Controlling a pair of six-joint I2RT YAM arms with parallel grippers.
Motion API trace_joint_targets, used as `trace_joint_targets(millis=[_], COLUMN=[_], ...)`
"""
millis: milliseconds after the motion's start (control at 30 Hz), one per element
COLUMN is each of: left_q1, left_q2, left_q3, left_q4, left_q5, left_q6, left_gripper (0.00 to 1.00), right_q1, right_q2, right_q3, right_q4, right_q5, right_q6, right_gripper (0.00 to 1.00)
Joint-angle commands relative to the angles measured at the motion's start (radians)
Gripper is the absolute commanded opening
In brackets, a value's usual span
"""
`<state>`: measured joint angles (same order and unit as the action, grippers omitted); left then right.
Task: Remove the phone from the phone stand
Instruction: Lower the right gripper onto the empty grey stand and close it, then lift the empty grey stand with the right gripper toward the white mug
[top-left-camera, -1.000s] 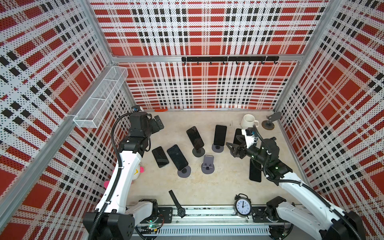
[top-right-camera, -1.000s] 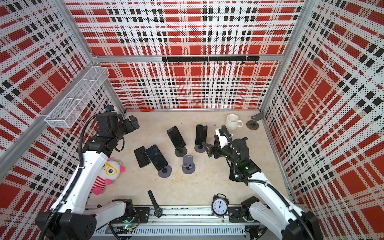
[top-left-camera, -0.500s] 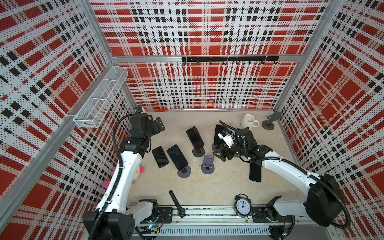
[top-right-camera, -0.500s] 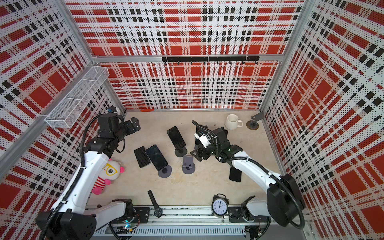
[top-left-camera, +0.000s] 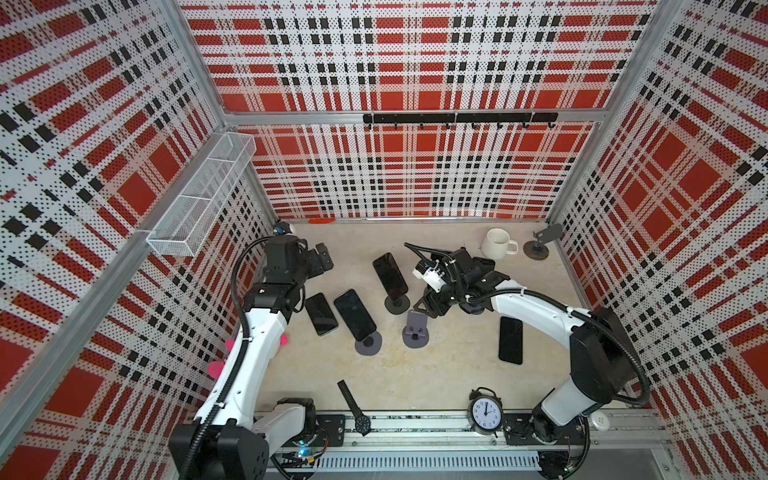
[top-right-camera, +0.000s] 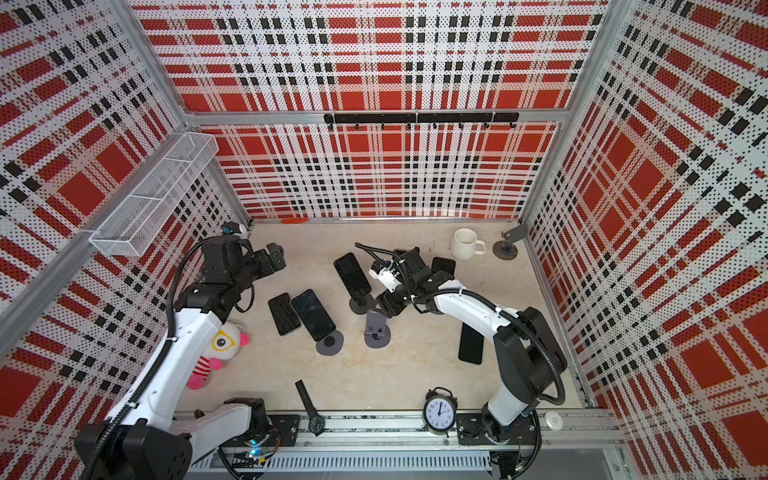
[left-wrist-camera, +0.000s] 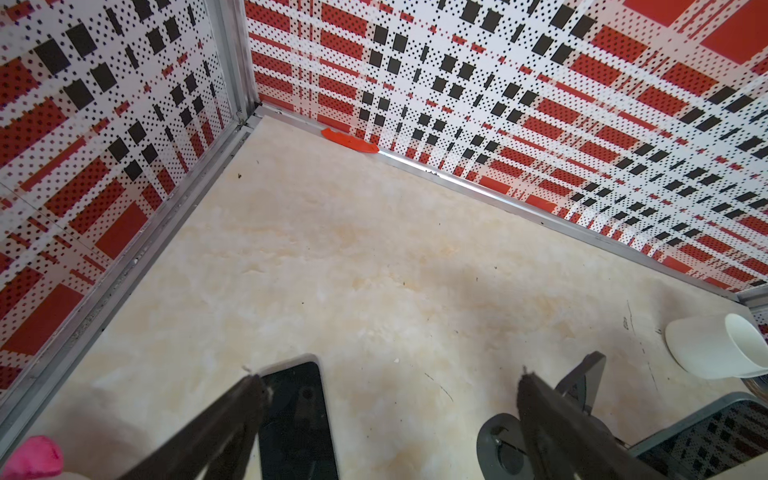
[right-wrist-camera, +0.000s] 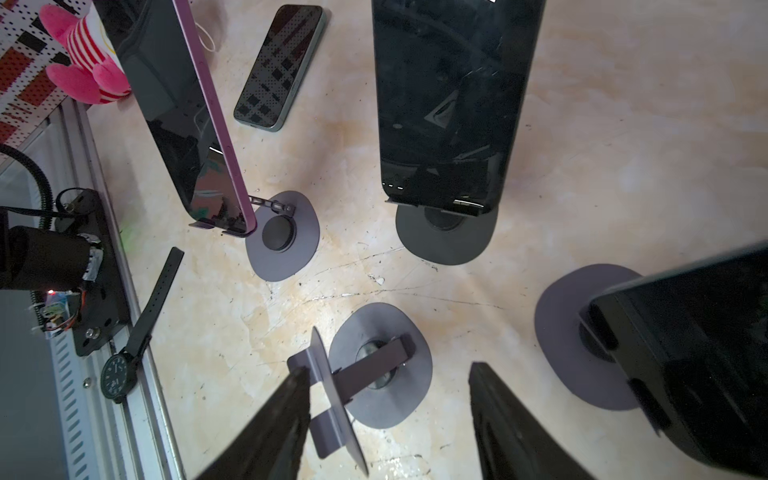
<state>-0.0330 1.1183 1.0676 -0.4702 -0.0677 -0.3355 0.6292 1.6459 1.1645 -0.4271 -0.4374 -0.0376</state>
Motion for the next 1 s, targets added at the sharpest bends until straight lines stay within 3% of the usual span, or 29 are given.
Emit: trace_joint_targets(millis=[0, 367, 700, 767, 967], left_q1=[0.015, 0.033, 0.034, 0.035, 0.034], left_q2=[-0.03, -0.03, -0.029, -0.031, -0.023], left_q3=[-0.015, -0.036, -0.038, -0.04, -0.015], left_q4=[0.027, 0.039, 0.036, 0.036, 0.017], left_q5=[0.017, 0.039, 0.048, 0.049, 0.05], left_q6=[-0.002, -0.006, -0.012, -0.014, -0.008], left_gripper=[0.98, 0.98, 0.98, 0.98, 0.98], right_q1=[0.013, 0.027, 0.031, 0.03, 0.03], right_q2=[0.015, 0.054, 0.04, 0.03, -0.034], right_q3=[0.021, 0.025, 0.006, -0.003, -0.031], right_q4=[-0.045, -0.079, -0.056, -0.051, -0.024], right_q5=[-0.063, -0.122, -0.168, -0.178, -0.271], right_q6=[-0.049, -0.07, -0.068, -0.065, -0.022], right_gripper=[0.63, 0.54, 0.06, 0.01, 0.0])
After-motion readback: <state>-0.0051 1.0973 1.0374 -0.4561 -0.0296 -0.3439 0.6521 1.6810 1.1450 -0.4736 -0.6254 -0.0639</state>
